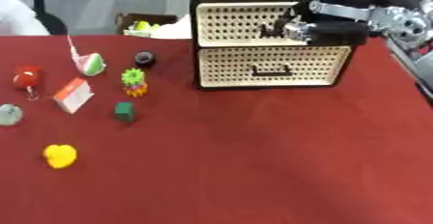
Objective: Pick up objects from table and place into drawer.
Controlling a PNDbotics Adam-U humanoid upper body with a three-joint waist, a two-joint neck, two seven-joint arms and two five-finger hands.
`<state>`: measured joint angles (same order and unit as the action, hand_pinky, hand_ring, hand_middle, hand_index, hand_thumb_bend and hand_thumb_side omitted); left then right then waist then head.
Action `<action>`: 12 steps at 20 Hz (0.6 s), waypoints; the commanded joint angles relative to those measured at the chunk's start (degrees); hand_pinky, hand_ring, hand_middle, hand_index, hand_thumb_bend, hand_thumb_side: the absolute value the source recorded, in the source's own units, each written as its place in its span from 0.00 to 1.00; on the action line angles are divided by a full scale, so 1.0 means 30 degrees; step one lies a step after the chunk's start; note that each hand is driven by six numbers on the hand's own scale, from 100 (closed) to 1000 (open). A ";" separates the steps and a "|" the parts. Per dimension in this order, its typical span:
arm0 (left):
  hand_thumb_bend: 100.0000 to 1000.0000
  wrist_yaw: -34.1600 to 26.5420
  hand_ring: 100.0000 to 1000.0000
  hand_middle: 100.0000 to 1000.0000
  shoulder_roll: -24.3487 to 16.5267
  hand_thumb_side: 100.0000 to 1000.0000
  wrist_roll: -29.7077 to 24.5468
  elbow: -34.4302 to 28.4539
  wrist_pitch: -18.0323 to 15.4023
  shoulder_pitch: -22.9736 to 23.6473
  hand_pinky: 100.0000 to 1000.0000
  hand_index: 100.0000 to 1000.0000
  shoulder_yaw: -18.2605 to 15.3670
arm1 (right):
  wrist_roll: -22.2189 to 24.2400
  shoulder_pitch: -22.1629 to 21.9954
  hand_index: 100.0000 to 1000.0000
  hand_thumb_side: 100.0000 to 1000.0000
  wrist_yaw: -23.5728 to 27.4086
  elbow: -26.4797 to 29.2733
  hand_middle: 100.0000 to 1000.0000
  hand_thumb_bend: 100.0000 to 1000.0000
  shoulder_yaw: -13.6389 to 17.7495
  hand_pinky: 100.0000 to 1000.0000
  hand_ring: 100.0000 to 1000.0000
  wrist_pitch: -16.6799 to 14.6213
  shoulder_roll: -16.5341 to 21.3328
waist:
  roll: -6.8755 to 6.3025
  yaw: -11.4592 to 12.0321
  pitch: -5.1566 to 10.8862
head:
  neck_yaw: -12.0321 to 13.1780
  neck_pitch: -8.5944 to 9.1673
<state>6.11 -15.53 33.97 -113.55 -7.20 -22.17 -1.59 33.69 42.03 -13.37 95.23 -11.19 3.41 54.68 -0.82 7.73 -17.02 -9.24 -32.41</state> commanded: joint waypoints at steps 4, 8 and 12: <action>0.00 -0.0103 0.54 0.57 -0.0218 0.80 -0.0041 -0.0347 -0.0007 -0.0221 0.41 0.75 -0.0037 | -0.0617 0.0243 0.76 1.00 -0.0150 -0.0113 0.00 0.00 0.0203 0.00 0.00 -0.0184 0.0401 | 0.0001 0.0009 0.0272 | -0.0085 0.0289; 0.00 -0.0101 0.54 0.57 -0.0215 0.81 -0.0046 -0.0347 -0.0006 -0.0218 0.41 0.75 -0.0037 | -0.0967 0.0195 0.77 1.00 -0.0186 -0.0135 0.00 0.00 0.0186 0.00 0.00 -0.0145 0.0433 | 0.0007 0.0001 0.0256 | -0.0102 0.0337; 0.00 -0.0093 0.54 0.57 -0.0205 0.80 -0.0046 -0.0347 -0.0001 -0.0224 0.41 0.75 -0.0047 | -0.1071 -0.0289 0.76 1.00 -0.0256 0.0079 0.00 0.00 0.0235 0.00 0.00 -0.0186 0.0700 | 0.0028 0.0002 0.0195 | -0.0123 0.0373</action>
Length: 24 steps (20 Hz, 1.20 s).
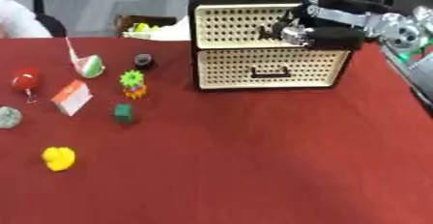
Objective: Pick up objects from table and place into drawer.
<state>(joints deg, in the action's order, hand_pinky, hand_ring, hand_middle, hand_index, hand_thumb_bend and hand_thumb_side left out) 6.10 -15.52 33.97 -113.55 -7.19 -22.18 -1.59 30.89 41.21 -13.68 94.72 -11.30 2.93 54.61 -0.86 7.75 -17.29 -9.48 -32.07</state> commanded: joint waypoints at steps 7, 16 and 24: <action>0.00 -0.0069 0.54 0.57 -0.0236 0.81 -0.0026 -0.0347 -0.0010 -0.0233 0.41 0.75 -0.0064 | -0.0713 -0.0674 0.76 1.00 0.1362 0.1688 0.00 0.00 0.1335 0.00 0.00 0.0279 0.1213 | 0.0059 -0.0032 0.0247 | 0.0026 0.0233; 0.00 -0.0083 0.54 0.57 -0.0265 0.80 -0.0033 -0.0347 -0.0022 -0.0244 0.41 0.75 -0.0052 | -0.1492 -0.0843 0.76 1.00 0.0815 0.1886 0.00 0.00 0.1503 0.00 0.00 0.0466 0.1592 | 0.0045 -0.0007 0.0256 | -0.0005 0.0286; 0.00 -0.0098 0.54 0.57 -0.0270 0.80 -0.0066 -0.0347 -0.0056 -0.0315 0.41 0.75 -0.0015 | -0.1738 -0.0569 0.76 1.00 0.0380 0.1569 0.00 0.00 0.1348 0.00 0.00 0.0499 0.1633 | 0.0066 0.0072 0.0188 | -0.0087 0.0356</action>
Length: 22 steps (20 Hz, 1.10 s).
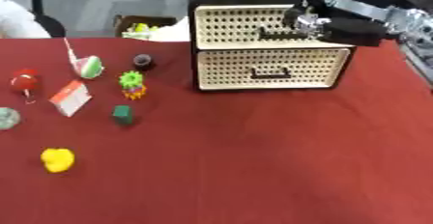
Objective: Pick up objects from table and place into drawer.
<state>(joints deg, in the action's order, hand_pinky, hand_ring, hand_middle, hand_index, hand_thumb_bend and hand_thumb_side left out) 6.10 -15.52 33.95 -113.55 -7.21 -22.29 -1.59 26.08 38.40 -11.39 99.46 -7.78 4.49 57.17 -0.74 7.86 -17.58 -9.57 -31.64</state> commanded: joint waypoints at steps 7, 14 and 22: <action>0.00 -0.0116 0.54 0.57 -0.0259 0.80 -0.0059 -0.0347 -0.0057 -0.0322 0.41 0.75 -0.0001 | -0.0430 0.0444 0.78 1.00 -0.1861 -0.0542 0.00 0.00 -0.0192 0.00 0.00 -0.0051 0.0654 | 0.0062 0.0160 0.0177 | -0.0115 0.0311; 0.00 -0.0105 0.54 0.57 -0.0247 0.81 -0.0073 -0.0347 -0.0038 -0.0318 0.41 0.75 0.0011 | -0.0574 0.0551 0.78 1.00 -0.2624 -0.0983 0.00 0.00 -0.0278 0.00 0.00 -0.0241 0.0580 | 0.0099 0.0167 0.0105 | -0.0260 0.0379; 0.00 -0.0114 0.54 0.57 -0.0228 0.81 -0.0081 -0.0347 -0.0040 -0.0316 0.41 0.75 0.0004 | -0.0324 0.0478 0.79 1.00 -0.3058 -0.1191 0.00 0.00 -0.0403 0.00 0.00 -0.0434 0.0536 | 0.0109 0.0207 0.0052 | -0.0341 0.0460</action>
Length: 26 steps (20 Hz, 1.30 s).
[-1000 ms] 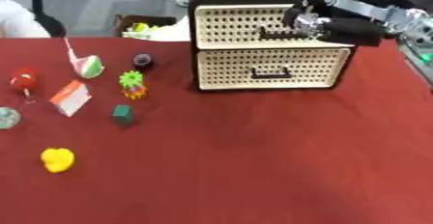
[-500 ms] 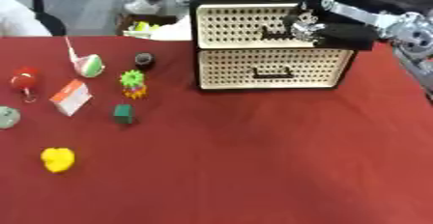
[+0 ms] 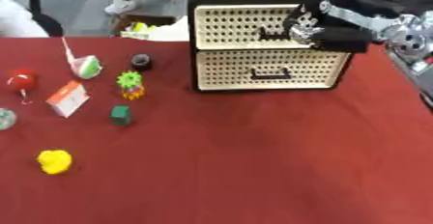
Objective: Pick up objects from table and place into drawer.
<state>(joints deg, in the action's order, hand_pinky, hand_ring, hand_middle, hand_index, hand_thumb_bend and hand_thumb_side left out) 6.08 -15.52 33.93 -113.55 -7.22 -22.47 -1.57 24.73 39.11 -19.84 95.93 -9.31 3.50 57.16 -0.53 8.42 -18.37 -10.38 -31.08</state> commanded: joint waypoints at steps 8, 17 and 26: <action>0.00 -0.0120 0.53 0.57 -0.0189 0.81 -0.0084 -0.0347 -0.0037 -0.0284 0.41 0.74 -0.0007 | 0.0490 0.0177 0.78 1.00 -0.0276 -0.0017 0.00 0.00 -0.0161 0.00 0.00 -0.0266 0.0420 | 0.0086 0.0090 0.0228 | -0.0102 0.0342; 0.00 -0.0129 0.53 0.57 -0.0179 0.81 -0.0068 -0.0347 -0.0043 -0.0318 0.41 0.74 -0.0009 | 0.0767 0.0071 0.78 1.00 -0.0814 -0.0116 0.00 0.00 -0.0414 0.00 0.00 -0.0405 0.0372 | 0.0141 0.0154 0.0171 | -0.0116 0.0395; 0.00 -0.0128 0.53 0.57 -0.0176 0.81 -0.0068 -0.0347 -0.0027 -0.0317 0.41 0.74 -0.0015 | 0.0949 0.0011 0.68 1.00 -0.1288 0.0018 0.00 0.00 -0.0551 0.00 0.00 -0.0532 0.0378 | 0.0178 0.0161 0.0178 | -0.0147 0.0360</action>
<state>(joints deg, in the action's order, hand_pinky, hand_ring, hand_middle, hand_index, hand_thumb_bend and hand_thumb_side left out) 6.06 -15.51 33.84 -113.55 -7.29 -22.68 -1.57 27.41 38.69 -23.16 95.32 -11.37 2.06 57.06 -0.12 8.87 -18.79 -10.69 -30.61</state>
